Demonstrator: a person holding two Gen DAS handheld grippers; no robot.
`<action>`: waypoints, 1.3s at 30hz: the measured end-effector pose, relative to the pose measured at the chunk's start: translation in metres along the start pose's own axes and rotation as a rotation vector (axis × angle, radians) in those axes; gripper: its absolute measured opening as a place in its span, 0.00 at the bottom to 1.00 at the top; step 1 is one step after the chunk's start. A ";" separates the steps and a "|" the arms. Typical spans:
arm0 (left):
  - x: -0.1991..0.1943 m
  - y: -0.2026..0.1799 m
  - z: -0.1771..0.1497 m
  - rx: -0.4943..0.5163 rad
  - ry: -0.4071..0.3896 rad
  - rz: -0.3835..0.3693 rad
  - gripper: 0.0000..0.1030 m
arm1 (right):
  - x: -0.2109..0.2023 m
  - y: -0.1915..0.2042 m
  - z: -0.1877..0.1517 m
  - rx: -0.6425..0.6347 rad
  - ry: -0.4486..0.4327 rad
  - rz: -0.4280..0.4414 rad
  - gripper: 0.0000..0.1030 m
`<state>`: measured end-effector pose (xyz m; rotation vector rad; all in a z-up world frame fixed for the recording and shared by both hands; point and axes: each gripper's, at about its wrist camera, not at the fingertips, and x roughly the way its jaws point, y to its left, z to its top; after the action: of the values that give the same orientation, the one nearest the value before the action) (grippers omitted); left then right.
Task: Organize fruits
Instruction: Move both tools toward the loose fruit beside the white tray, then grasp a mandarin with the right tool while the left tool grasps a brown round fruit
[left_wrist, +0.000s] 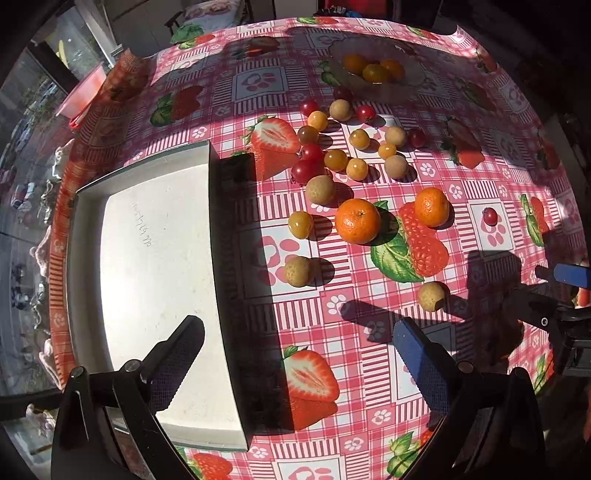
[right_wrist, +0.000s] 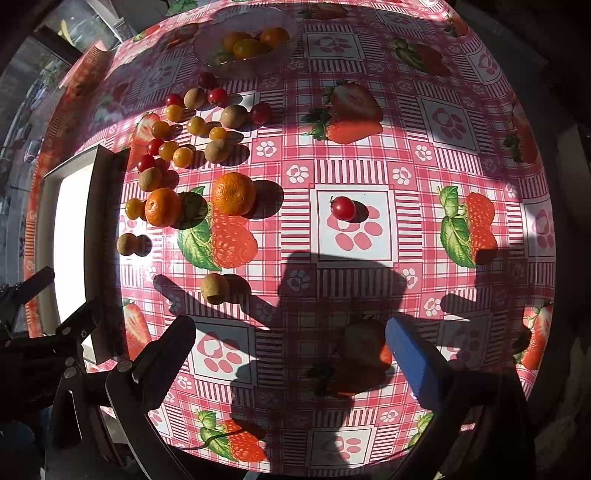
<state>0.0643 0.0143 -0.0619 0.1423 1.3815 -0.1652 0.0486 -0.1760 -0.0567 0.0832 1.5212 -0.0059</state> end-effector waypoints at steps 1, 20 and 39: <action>0.004 -0.001 0.002 0.001 -0.001 0.001 1.00 | 0.002 0.001 0.003 -0.007 0.001 0.005 1.00; 0.061 -0.017 0.022 0.028 0.007 0.027 0.97 | 0.058 0.032 0.077 -0.146 0.018 0.026 0.99; 0.067 -0.017 0.020 -0.008 -0.004 -0.104 0.28 | 0.080 0.051 0.088 -0.170 -0.010 0.075 0.38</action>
<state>0.0925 -0.0083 -0.1246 0.0634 1.3864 -0.2459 0.1428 -0.1267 -0.1296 0.0036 1.5024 0.1825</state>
